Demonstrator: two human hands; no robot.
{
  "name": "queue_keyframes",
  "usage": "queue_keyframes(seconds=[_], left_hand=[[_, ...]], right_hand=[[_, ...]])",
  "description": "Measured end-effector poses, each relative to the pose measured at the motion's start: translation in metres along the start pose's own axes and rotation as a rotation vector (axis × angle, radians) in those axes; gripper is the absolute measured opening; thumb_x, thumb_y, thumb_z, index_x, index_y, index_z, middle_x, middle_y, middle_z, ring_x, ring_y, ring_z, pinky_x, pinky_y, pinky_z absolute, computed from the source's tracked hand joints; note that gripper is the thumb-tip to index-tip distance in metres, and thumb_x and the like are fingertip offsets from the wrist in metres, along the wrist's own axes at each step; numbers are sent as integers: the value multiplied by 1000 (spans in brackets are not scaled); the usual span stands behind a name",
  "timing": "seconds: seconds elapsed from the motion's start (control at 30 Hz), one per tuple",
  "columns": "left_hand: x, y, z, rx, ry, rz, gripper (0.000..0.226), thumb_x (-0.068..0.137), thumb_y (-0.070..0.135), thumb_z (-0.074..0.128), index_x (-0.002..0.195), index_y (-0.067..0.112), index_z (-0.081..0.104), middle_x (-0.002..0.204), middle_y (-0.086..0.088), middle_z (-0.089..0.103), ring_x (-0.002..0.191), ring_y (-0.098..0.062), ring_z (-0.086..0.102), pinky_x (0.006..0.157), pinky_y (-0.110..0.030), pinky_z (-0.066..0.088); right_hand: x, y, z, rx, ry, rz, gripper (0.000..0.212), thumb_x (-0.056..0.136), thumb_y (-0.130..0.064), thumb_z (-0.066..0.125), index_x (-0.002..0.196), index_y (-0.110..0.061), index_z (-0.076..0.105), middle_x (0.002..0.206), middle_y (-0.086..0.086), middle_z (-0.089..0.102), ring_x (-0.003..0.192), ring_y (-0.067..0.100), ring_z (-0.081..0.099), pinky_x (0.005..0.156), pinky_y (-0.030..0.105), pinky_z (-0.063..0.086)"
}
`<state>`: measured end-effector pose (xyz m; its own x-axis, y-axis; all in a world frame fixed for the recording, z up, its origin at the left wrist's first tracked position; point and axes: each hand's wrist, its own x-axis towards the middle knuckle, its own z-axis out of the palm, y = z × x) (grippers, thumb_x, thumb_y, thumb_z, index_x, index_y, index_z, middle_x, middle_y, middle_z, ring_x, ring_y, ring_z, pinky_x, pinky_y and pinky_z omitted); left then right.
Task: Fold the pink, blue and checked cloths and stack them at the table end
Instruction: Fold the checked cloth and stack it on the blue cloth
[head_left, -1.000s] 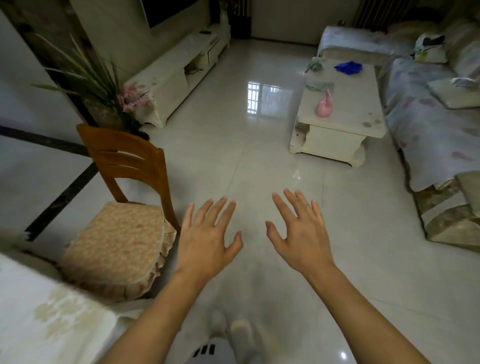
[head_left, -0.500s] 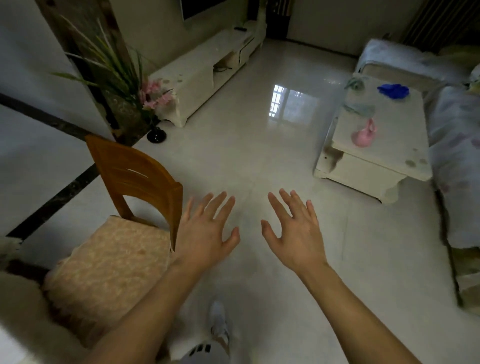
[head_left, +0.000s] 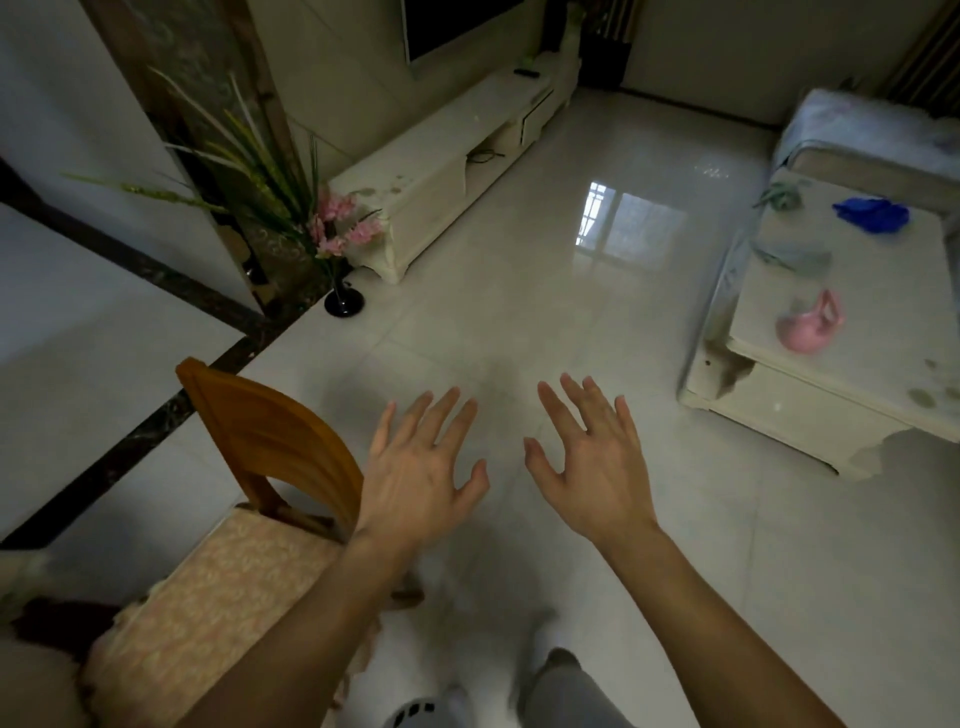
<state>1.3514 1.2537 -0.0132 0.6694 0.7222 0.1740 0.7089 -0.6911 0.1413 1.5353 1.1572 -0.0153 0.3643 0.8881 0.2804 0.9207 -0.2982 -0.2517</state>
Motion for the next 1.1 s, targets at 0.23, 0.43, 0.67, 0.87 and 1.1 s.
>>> queue_keyframes(seconds=[0.23,0.43,0.67,0.87,1.1], left_hand=[[100,-16,31,13,-7,-52,71,89,60,38,150,24,38,157,-2,37,146,-25,31,121,-49,18],[212,-31,49,21,40,-183,71,90,58,42,151,23,38,156,-3,38,143,-26,35,119,-51,24],[301,-52,54,59,63,-380,70,90,59,39,151,24,37,156,-2,39,143,-26,36,119,-51,25],[322,-83,47,99,120,-536,69,90,58,41,149,22,42,154,-3,41,142,-27,37,118,-51,24],[315,-141,40,158,129,-719,69,90,59,40,150,23,40,155,-4,40,142,-28,37,117,-54,25]], right_hand=[[102,43,41,39,31,-72,60,94,-52,47,146,-21,51,154,8,45,146,27,35,121,50,22],[222,86,61,68,2,-172,60,92,-50,47,146,-22,51,154,7,45,146,27,35,120,50,24],[350,106,82,126,-53,-345,62,90,-49,47,145,-21,52,152,8,46,143,30,39,118,52,28],[419,70,105,212,-82,-523,61,89,-48,49,143,-20,54,150,10,48,141,31,42,116,55,32],[467,-1,146,222,-208,-699,65,90,-51,49,149,-24,46,155,7,42,146,27,33,120,54,24]])
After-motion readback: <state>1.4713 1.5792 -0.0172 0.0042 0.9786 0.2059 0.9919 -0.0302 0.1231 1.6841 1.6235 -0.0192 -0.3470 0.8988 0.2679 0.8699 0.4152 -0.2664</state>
